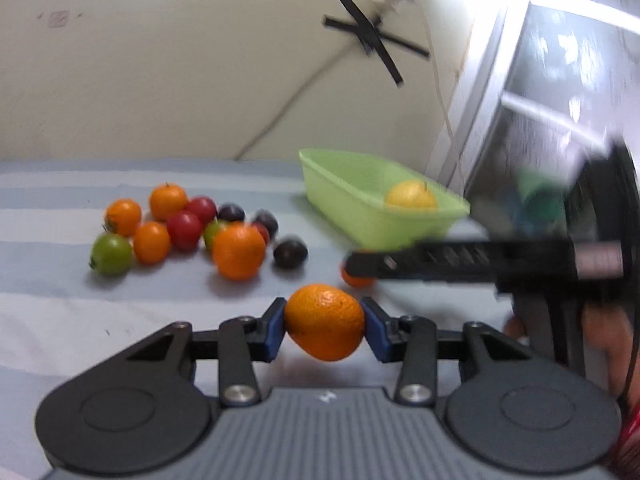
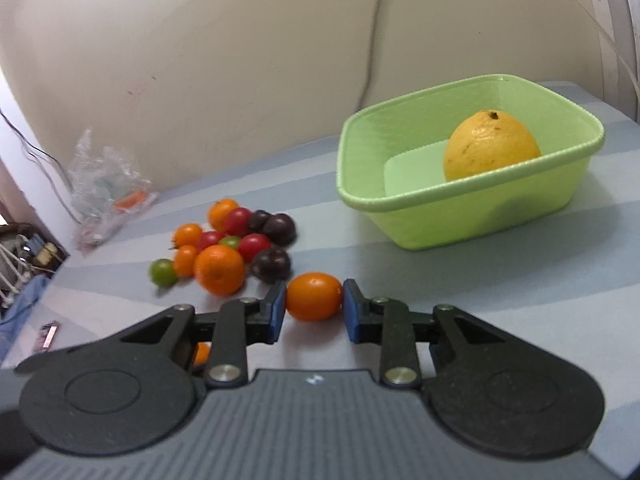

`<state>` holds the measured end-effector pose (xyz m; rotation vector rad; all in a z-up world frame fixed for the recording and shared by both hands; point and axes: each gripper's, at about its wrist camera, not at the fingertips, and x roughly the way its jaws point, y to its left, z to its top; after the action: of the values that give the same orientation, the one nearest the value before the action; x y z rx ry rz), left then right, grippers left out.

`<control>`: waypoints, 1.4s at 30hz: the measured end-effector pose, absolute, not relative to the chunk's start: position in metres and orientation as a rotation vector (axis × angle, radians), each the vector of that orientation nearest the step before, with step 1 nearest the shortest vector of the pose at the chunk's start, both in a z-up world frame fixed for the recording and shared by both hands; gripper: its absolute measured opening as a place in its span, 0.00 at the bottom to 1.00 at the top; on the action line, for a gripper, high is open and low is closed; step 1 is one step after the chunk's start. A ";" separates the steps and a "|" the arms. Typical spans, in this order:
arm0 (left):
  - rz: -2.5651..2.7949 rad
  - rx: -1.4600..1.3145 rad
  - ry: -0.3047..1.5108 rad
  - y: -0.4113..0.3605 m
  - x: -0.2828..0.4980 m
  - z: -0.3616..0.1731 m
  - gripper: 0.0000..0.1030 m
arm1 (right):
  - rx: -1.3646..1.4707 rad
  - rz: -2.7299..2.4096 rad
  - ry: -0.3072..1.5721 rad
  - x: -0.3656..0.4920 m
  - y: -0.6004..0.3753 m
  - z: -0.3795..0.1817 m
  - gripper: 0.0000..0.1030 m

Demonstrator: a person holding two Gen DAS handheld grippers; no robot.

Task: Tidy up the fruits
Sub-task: 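Lower both mandarins into the green basket and open both grippers, then lift both grippers away from the basket back toward the fruit pile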

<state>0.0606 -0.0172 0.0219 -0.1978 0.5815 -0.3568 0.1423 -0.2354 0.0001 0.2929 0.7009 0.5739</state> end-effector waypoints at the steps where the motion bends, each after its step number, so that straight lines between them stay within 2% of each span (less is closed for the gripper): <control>1: -0.359 -0.214 0.566 -0.015 0.066 0.029 0.39 | 0.299 0.575 0.673 0.139 -0.240 0.004 0.31; 6: -0.389 -0.201 0.467 -0.029 0.106 0.068 0.39 | 0.283 0.447 0.395 0.123 -0.264 0.036 0.32; 9: -0.422 -0.185 0.457 -0.053 0.143 0.073 0.39 | 0.218 0.323 0.309 0.129 -0.269 0.035 0.32; 15: -0.449 -0.210 0.591 -0.087 0.206 0.049 0.39 | 0.093 0.309 0.332 0.139 -0.257 0.017 0.32; 21: -0.428 -0.198 0.607 -0.100 0.215 0.037 0.39 | 0.011 0.282 0.339 0.143 -0.244 0.011 0.34; 22: -0.423 -0.190 0.605 -0.101 0.213 0.036 0.40 | 0.005 0.279 0.340 0.144 -0.243 0.011 0.35; 25: -0.407 -0.169 0.593 -0.104 0.207 0.038 0.43 | -0.006 0.270 0.329 0.142 -0.241 0.012 0.47; 28: -0.381 -0.177 0.549 -0.095 0.190 0.048 0.44 | 0.015 0.257 0.297 0.138 -0.247 0.015 0.48; 32: -0.238 -0.164 0.419 -0.064 0.140 0.058 0.58 | 0.096 0.216 0.218 0.130 -0.261 0.019 0.48; 39: 0.158 0.030 0.271 -0.007 0.045 0.031 0.58 | 0.105 0.189 0.009 0.104 -0.259 0.014 0.51; 42: 0.267 0.027 0.220 0.011 0.019 0.027 0.59 | 0.002 0.192 -0.052 0.090 -0.241 0.014 0.60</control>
<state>0.0190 0.0114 0.0269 0.0270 0.2201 0.2671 0.0897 -0.2415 0.0138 0.0018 -0.0525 0.1920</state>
